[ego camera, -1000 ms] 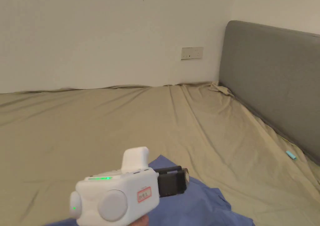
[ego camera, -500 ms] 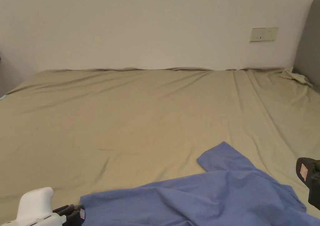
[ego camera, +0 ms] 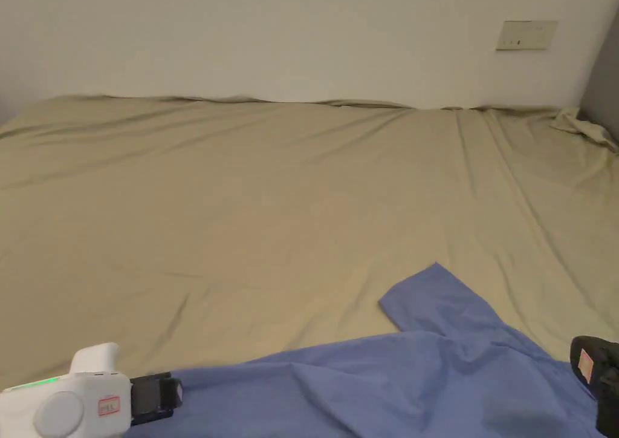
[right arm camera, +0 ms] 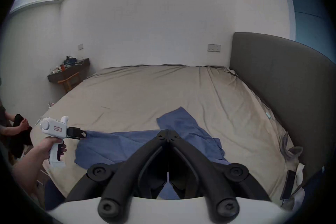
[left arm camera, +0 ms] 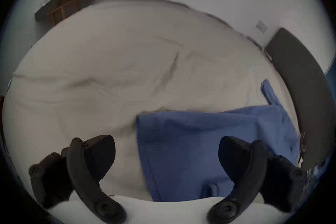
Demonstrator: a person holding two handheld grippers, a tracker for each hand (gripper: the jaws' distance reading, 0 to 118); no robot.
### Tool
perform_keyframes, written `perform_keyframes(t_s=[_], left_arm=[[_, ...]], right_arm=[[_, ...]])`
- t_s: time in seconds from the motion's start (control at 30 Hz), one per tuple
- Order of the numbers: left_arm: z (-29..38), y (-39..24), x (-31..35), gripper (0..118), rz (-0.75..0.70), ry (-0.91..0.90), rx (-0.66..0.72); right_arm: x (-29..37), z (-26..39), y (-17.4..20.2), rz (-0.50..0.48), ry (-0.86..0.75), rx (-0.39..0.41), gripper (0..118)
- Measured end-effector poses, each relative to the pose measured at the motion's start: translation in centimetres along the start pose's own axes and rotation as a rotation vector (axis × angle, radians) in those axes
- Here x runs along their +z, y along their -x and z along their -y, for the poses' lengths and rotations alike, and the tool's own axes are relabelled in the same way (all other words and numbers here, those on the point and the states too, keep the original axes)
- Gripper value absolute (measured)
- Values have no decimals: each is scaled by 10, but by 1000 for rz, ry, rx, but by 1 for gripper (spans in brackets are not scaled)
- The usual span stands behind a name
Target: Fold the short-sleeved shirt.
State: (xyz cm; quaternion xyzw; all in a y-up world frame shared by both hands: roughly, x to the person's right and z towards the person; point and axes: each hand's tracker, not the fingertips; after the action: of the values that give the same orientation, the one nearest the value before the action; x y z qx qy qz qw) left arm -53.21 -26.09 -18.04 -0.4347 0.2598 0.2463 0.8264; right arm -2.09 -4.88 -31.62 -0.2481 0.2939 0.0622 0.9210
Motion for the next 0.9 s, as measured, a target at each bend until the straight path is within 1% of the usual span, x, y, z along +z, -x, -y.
perform_keyframes(t_s=[0.07, 0.1, 0.13, 0.17, 0.27, 0.3, 0.33, 0.37, 0.4, 0.43, 0.47, 0.5, 0.53, 0.6, 0.63, 0.67, 0.7, 0.73, 0.77, 0.8, 0.83, 0.9], left_arm=[[4, -7, -18, 118, -45, 63, -15], [7, -11, -24, 118, -52, 50, -32], [5, -24, -17, 118, -62, 31, -60], [7, -33, -13, 118, -111, 5, -85], [13, -48, -18, 118, -185, -22, -171], [13, -48, -13, 118, -169, -41, -154], [15, -49, -8, 114, -158, -37, -147], [17, -52, -3, 99, -163, -39, -144], [10, -43, -6, 49, -182, -59, -140], [10, -41, 1, 18, -164, -85, -131], [10, -41, 7, 4, -136, -105, -128], [11, -37, 11, 4, -62, -116, -92], [17, -42, 21, 1, -46, -133, -30], [21, -35, 31, 1, 133, -135, 100], [22, -33, 33, 1, 170, -135, 139], [23, -33, 36, 1, 182, -143, 141], [25, -38, 41, 1, 196, -164, 128], [25, -40, 45, 1, 199, -175, 105], [25, -41, 49, 1, 216, -190, 109], [25, -42, 53, 1, 241, -204, 127], [25, -42, 56, 1, 264, -219, 144], [24, -41, 59, 1, 285, -218, 170]], right_arm=[[-3, 3, -14, 36, 14, -17, 2], [-3, 4, -20, 51, 19, -22, 2], [-4, 5, -25, 72, 30, -24, 2], [-7, 6, -30, 91, 42, -24, 2], [-18, 13, -39, 141, 83, -12, 2], [-22, 15, -41, 149, 92, -8, 2], [-26, 17, -42, 157, 100, -4, 2], [-30, 19, -43, 164, 107, 1, 2], [-35, 22, -43, 174, 121, 13, 2], [-42, 24, -43, 183, 131, 29, 2], [-50, 25, -44, 186, 136, 47, 2], [-59, 27, -45, 185, 141, 68, 2], [-70, 27, -47, 171, 149, 87, 2], [-98, 25, -56, 126, 150, 98, 2], [-117, 23, -62, 94, 148, 97, 2], [-136, 21, -69, 58, 156, 84, 2], [-162, 21, -80, 4, 171, 53, 14], [-190, 20, -90, -34, 212, 39, 55], [-217, 21, -98, -52, 274, 34, 109], [-244, 25, -105, -35, 337, 47, 117], [-261, 25, -107, -13, 320, 56, 115], [-293, 27, -114, 79, 415, 125, 115]])
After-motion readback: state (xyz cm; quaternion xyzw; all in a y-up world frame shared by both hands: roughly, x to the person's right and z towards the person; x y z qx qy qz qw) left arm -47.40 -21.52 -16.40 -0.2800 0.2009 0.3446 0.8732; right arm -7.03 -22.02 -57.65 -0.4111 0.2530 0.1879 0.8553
